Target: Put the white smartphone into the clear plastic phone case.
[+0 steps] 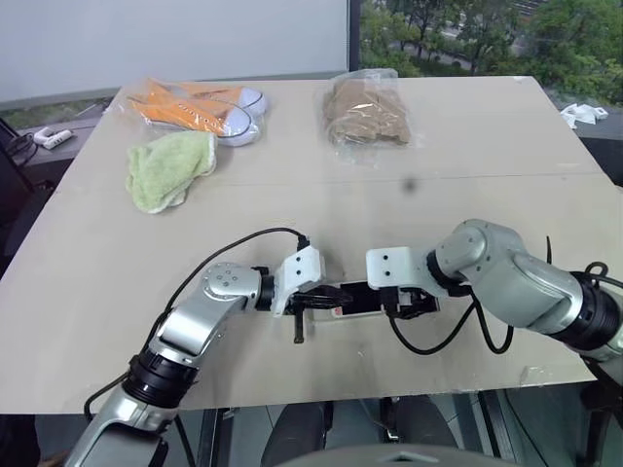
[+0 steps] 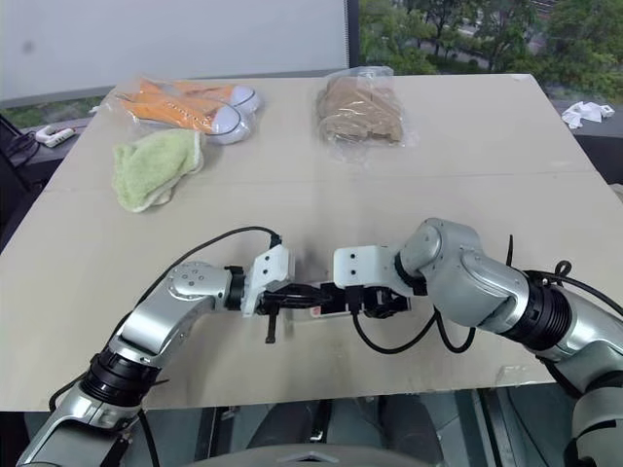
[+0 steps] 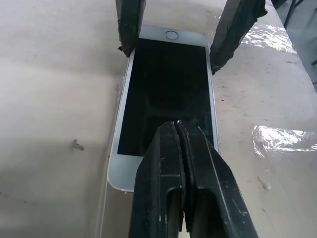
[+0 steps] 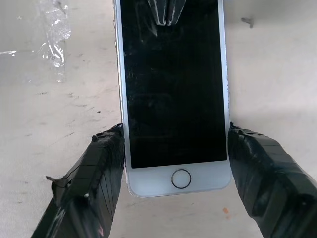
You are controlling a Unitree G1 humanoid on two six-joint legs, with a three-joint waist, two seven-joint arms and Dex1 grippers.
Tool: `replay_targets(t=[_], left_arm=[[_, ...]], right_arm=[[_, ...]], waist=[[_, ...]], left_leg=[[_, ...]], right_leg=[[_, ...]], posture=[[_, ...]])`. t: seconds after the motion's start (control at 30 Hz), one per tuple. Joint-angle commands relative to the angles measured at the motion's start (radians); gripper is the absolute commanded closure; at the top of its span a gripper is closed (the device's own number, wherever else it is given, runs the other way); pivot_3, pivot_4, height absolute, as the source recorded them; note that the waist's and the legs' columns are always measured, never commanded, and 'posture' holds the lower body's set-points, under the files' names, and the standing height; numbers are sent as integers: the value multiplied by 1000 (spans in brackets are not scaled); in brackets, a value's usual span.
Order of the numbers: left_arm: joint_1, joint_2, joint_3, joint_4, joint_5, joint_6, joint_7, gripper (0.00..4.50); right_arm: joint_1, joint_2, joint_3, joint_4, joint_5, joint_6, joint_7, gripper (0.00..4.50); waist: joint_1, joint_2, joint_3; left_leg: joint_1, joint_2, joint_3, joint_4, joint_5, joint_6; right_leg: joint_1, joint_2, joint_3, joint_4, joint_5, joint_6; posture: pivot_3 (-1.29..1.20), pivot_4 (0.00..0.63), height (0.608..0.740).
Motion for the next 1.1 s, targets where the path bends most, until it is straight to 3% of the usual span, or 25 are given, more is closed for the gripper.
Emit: replay_targets(t=[0.03, 1.1], left_arm=[[-12, 12, -11, -9, 12, 3, -13, 4456], [46, 90, -26, -16, 22, 44, -49, 4456]], right_arm=[[-29, 2, -2, -29, 16, 12, -23, 1698], [-50, 24, 61, -14, 70, 0, -113, 1698]], waist=[[0, 0, 0], [-3, -1, -1]], left_leg=[[0, 0, 0, 0, 0, 0], [2, 0, 0, 0, 0, 0]], right_leg=[[0, 0, 0, 0, 0, 0], [1, 0, 0, 1, 0, 0]], posture=[[0, 150, 740], [0, 150, 740]])
